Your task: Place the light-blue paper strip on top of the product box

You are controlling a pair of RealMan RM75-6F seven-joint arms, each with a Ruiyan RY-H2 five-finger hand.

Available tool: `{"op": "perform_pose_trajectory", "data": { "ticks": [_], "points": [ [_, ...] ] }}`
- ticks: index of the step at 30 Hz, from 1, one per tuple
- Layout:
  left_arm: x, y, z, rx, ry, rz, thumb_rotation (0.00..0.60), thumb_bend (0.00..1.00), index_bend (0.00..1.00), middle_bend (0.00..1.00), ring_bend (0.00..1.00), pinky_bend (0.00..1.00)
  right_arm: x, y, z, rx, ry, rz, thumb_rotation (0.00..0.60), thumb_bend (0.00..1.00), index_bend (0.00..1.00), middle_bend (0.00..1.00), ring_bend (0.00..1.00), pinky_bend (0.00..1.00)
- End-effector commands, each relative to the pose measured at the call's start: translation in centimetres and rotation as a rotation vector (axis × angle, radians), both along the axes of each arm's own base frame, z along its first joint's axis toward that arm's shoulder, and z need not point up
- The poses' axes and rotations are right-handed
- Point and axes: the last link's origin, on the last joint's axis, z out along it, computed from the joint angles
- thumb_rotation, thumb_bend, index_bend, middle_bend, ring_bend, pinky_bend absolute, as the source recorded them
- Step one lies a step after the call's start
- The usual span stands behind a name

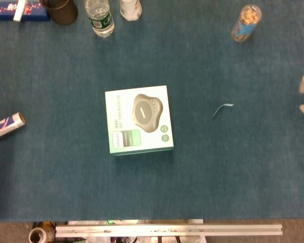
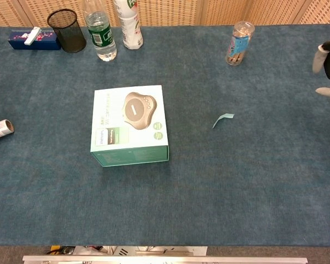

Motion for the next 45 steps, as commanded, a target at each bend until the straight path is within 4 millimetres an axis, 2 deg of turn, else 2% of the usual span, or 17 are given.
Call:
{"op": "perform_pose_trajectory", "data": {
  "ticks": [1,4,6,10,19,33,45],
  "points": [
    [-0.1,-0.2,0.1,0.001,-0.001,0.005,0.600,0.21,0.19,0.31,0.30,0.28,1.5,-2.4,-1.7,0.068,0.033,0.028,0.600,0.16,0.52,0.89,0.94,0.99],
    [-0.2,-0.3,0.2,0.003,-0.003,0.010,0.600,0.21,0.19,0.31,0.30,0.28,2.3,-3.8,-3.1,0.115,0.045,0.037,0.600,0.16,0.52,0.95,1.00,1.00],
    [-0.2,-0.3,0.2,0.004,-0.004,0.011,0.600,0.21,0.19,0.31,0.30,0.28,2.6,-4.2,-3.8,0.132,0.052,0.042,0.600,0.16,0.52,0.97,1.00,1.00],
    [-0.3,-0.4,0.1,0.003,-0.005,0.016,0.600,0.21,0.19,0.31,0.30,0.28,3.4,-5.3,-6.4,0.201,0.094,0.062,0.600,0.16,0.52,0.99,1.00,1.00],
    [-0.5,-0.4,-0.1,-0.002,-0.010,0.016,0.600,0.21,0.19,0.31,0.30,0.28,4.5,-6.1,-10.0,0.281,0.130,0.068,0.600,0.16,0.52,1.00,1.00,1.00],
    [-0.7,-0.6,-0.3,-0.006,-0.018,0.020,0.600,0.21,0.19,0.31,0.30,0.28,4.9,-6.4,-13.3,0.327,0.156,0.053,0.600,0.16,0.55,1.00,1.00,1.00],
    [-1.0,-0.7,-0.4,-0.005,-0.021,0.028,0.600,0.21,0.19,0.31,0.30,0.28,5.4,-7.1,-14.9,0.341,0.177,0.048,0.600,0.21,0.56,1.00,1.00,1.00]
  ]
}}
